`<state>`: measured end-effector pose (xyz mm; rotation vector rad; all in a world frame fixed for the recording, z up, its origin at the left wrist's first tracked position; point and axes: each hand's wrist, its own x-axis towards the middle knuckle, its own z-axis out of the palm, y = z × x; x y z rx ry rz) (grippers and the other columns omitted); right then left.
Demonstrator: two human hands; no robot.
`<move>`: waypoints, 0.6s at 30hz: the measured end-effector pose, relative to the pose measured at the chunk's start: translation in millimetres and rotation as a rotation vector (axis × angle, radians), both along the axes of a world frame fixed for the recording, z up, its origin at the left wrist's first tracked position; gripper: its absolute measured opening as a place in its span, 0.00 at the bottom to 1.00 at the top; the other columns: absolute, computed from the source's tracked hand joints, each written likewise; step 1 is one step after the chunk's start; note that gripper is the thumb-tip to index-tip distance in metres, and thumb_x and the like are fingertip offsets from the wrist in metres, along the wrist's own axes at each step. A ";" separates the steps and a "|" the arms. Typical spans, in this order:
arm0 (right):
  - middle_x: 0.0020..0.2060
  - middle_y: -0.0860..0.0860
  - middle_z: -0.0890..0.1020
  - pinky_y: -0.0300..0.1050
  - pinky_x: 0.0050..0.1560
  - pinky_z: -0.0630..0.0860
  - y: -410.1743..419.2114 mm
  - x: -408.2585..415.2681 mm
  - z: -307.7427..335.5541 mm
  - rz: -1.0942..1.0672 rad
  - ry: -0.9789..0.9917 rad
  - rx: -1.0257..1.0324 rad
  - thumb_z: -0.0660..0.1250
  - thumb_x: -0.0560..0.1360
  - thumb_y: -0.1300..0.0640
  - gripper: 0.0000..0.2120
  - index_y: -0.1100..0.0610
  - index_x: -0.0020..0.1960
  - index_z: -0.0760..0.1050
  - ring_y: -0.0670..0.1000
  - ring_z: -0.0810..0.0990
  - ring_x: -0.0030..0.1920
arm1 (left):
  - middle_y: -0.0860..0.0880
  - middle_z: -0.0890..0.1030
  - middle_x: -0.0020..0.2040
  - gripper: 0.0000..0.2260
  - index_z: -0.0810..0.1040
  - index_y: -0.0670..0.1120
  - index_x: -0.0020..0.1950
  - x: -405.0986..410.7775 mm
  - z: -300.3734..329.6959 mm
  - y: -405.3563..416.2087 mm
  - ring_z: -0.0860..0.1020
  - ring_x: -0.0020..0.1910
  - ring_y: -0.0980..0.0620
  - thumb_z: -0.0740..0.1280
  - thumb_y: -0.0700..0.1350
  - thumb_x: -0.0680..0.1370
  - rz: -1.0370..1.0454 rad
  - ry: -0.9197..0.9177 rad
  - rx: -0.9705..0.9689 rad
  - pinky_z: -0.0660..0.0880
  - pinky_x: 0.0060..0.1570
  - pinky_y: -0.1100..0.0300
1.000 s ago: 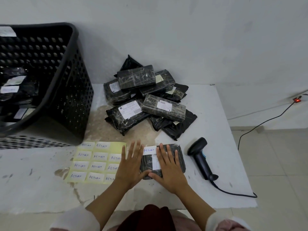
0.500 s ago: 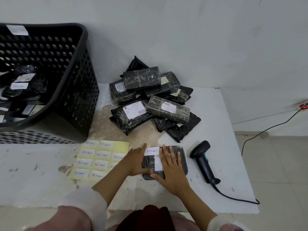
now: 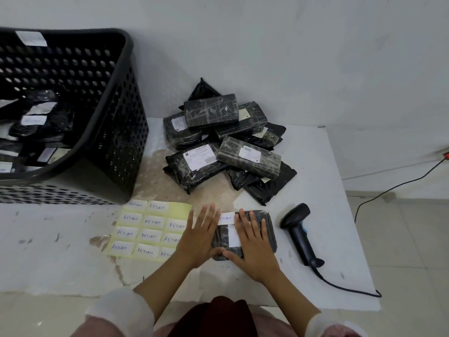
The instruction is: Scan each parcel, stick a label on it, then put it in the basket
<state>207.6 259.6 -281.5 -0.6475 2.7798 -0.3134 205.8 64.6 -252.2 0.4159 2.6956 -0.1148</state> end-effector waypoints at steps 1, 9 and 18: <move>0.77 0.49 0.33 0.56 0.74 0.32 -0.5 0.1 0.5 0.001 -0.004 -0.001 0.41 0.74 0.25 0.45 0.53 0.77 0.32 0.52 0.30 0.76 | 0.44 0.28 0.73 0.44 0.31 0.44 0.75 -3.0 -0.1 0.2 0.31 0.74 0.41 0.48 0.72 0.74 0.032 -0.020 -0.009 0.32 0.71 0.40; 0.76 0.48 0.31 0.55 0.74 0.29 1.2 -0.9 0.7 0.011 -0.019 -0.010 0.42 0.73 0.26 0.45 0.53 0.76 0.30 0.51 0.29 0.75 | 0.44 0.63 0.69 0.37 0.55 0.43 0.75 -20.2 12.3 -1.3 0.67 0.66 0.47 0.69 0.55 0.74 0.275 -0.240 0.609 0.68 0.63 0.54; 0.75 0.48 0.30 0.55 0.73 0.27 0.2 -1.4 3.3 0.011 -0.038 0.006 0.42 0.73 0.26 0.45 0.52 0.76 0.30 0.51 0.27 0.74 | 0.42 0.57 0.76 0.31 0.47 0.56 0.78 -37.4 19.0 13.1 0.63 0.70 0.41 0.58 0.45 0.79 0.020 -0.146 0.207 0.62 0.69 0.49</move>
